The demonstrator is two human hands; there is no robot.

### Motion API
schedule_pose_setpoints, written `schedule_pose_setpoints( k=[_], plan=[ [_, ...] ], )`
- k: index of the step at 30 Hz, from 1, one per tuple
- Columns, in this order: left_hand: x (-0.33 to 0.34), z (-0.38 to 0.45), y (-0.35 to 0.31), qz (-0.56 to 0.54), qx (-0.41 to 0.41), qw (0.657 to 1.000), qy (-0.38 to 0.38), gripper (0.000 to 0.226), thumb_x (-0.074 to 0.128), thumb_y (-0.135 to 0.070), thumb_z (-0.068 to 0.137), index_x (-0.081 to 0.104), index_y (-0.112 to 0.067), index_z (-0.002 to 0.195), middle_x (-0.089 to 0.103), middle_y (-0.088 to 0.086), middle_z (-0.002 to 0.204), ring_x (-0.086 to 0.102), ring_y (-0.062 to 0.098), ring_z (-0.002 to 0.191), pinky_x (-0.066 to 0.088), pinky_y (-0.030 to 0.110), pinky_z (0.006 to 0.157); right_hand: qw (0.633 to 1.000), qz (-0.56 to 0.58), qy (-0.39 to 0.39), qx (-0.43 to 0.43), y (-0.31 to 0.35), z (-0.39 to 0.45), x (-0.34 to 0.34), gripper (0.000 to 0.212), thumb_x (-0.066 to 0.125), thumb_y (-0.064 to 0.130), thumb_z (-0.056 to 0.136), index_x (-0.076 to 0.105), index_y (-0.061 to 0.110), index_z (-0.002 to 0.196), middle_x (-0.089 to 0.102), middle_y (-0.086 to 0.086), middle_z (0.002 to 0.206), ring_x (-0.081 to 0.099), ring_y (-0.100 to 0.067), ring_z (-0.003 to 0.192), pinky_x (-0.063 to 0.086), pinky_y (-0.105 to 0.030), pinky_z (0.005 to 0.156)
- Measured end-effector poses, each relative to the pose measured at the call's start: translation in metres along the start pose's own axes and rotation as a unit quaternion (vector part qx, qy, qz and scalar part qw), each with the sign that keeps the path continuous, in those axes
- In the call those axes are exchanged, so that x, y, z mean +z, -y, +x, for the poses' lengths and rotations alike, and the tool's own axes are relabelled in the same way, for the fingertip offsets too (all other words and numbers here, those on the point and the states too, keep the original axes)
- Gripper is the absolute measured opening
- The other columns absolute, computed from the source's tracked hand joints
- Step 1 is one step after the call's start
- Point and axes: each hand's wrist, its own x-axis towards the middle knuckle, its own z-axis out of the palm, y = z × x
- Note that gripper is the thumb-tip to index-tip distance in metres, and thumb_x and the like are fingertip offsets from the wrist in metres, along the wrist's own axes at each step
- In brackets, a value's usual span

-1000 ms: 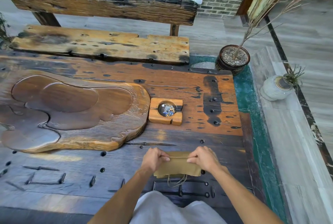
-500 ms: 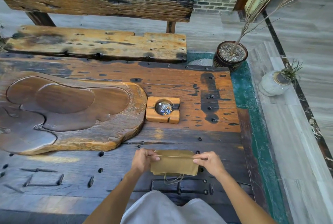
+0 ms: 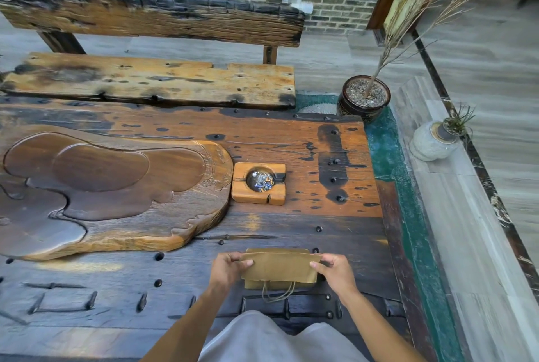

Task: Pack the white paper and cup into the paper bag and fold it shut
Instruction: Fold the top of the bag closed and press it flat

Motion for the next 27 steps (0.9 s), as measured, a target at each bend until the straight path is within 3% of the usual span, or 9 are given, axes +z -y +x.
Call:
schedule_pose_setpoints(
  k=[5, 9, 11, 14, 17, 19, 21, 23, 27],
  plan=[
    [-0.004, -0.005, -0.028, -0.008, 0.047, 0.999, -0.012, 0.053, 0.072, 0.012, 0.078, 0.042, -0.017, 0.045, 0.044, -0.015, 0.04, 0.045, 0.0, 0.041, 0.037, 0.007, 0.046, 0.999, 0.006, -0.05, -0.009, 0.029, -0.001, -0.008, 0.027, 0.08, 0.018, 0.08, 0.074, 0.006, 0.103, 0.069, 0.003, 0.111, 0.065, -0.017, 0.106, 0.047, -0.034, 0.098],
    [-0.014, -0.005, -0.057, 0.006, 0.115, 0.993, -0.002, 0.047, 0.081, -0.002, 0.074, 0.039, -0.014, 0.055, 0.031, -0.001, 0.058, 0.032, 0.016, 0.06, 0.029, 0.028, 0.058, 0.995, 0.008, -0.07, -0.064, 0.068, -0.004, -0.025, 0.02, 0.076, 0.015, 0.083, 0.074, 0.003, 0.099, 0.068, -0.001, 0.102, 0.062, -0.016, 0.1, 0.046, -0.03, 0.089],
    [-0.018, -0.011, -0.08, -0.005, 0.148, 0.989, -0.014, 0.047, 0.08, -0.004, 0.074, 0.041, -0.013, 0.05, 0.036, -0.003, 0.054, 0.036, 0.014, 0.055, 0.031, 0.024, 0.053, 0.992, 0.001, -0.078, -0.097, 0.094, -0.01, -0.037, 0.01, 0.075, 0.012, 0.084, 0.074, 0.002, 0.087, 0.071, -0.005, 0.087, 0.065, -0.021, 0.086, 0.05, -0.036, 0.085],
    [-0.021, -0.021, -0.116, -0.022, 0.184, 0.982, -0.025, 0.033, 0.084, -0.014, 0.072, 0.059, -0.004, 0.053, 0.052, -0.004, 0.056, 0.046, 0.012, 0.056, 0.039, 0.022, 0.055, 0.986, -0.004, -0.093, -0.14, 0.136, -0.016, -0.055, 0.007, 0.074, 0.013, 0.084, 0.073, 0.009, 0.079, 0.075, -0.015, 0.086, 0.069, -0.033, 0.088, 0.054, -0.043, 0.083],
    [-0.029, -0.031, -0.154, -0.042, 0.228, 0.972, -0.049, 0.033, 0.083, -0.007, 0.073, 0.065, -0.017, 0.047, 0.058, -0.014, 0.054, 0.047, 0.001, 0.055, 0.041, 0.019, 0.059, 0.98, 0.005, -0.086, -0.18, 0.177, -0.028, -0.073, 0.017, 0.073, 0.009, 0.085, 0.072, 0.021, 0.074, 0.075, 0.002, 0.08, 0.069, -0.017, 0.077, 0.052, -0.035, 0.077],
    [-0.035, -0.041, -0.179, -0.063, 0.258, 0.963, -0.049, 0.009, 0.085, -0.009, 0.071, 0.078, -0.004, 0.074, 0.075, 0.002, 0.083, 0.056, 0.007, 0.074, 0.045, 0.025, 0.074, 0.974, 0.01, -0.082, -0.21, 0.203, -0.036, -0.086, 0.022, 0.073, 0.008, 0.086, 0.07, 0.026, 0.074, 0.071, 0.012, 0.078, 0.064, -0.004, 0.074, 0.049, -0.026, 0.072],
    [-0.042, -0.053, -0.204, -0.086, 0.287, 0.952, -0.06, 0.033, 0.085, -0.008, 0.071, 0.072, 0.012, 0.095, 0.072, 0.006, 0.1, 0.059, 0.012, 0.088, 0.046, 0.025, 0.083, 0.968, 0.009, -0.087, -0.236, 0.225, -0.044, -0.097, 0.017, 0.074, 0.009, 0.085, 0.073, 0.024, 0.076, 0.073, 0.008, 0.079, 0.066, -0.007, 0.076, 0.049, -0.026, 0.073],
    [-0.048, -0.062, -0.229, -0.09, 0.306, 0.945, -0.073, 0.036, 0.085, -0.008, 0.069, 0.073, 0.009, 0.099, 0.073, 0.002, 0.098, 0.062, 0.012, 0.091, 0.048, 0.029, 0.089, 0.961, 0.016, -0.098, -0.258, 0.246, -0.051, -0.109, 0.01, 0.076, 0.012, 0.083, 0.075, 0.021, 0.08, 0.076, 0.003, 0.084, 0.068, -0.014, 0.081, 0.051, -0.031, 0.079],
    [-0.058, -0.091, -0.282, -0.121, 0.361, 0.92, -0.093, 0.023, 0.083, -0.005, 0.072, 0.075, -0.003, 0.093, 0.073, -0.004, 0.077, 0.065, 0.011, 0.073, 0.055, 0.021, 0.065, 0.938, 0.044, -0.126, -0.32, 0.295, -0.071, -0.128, 0.014, 0.079, 0.014, 0.08, 0.072, 0.026, 0.078, 0.075, 0.008, 0.081, 0.068, -0.012, 0.081, 0.053, -0.034, 0.082]
  ],
)
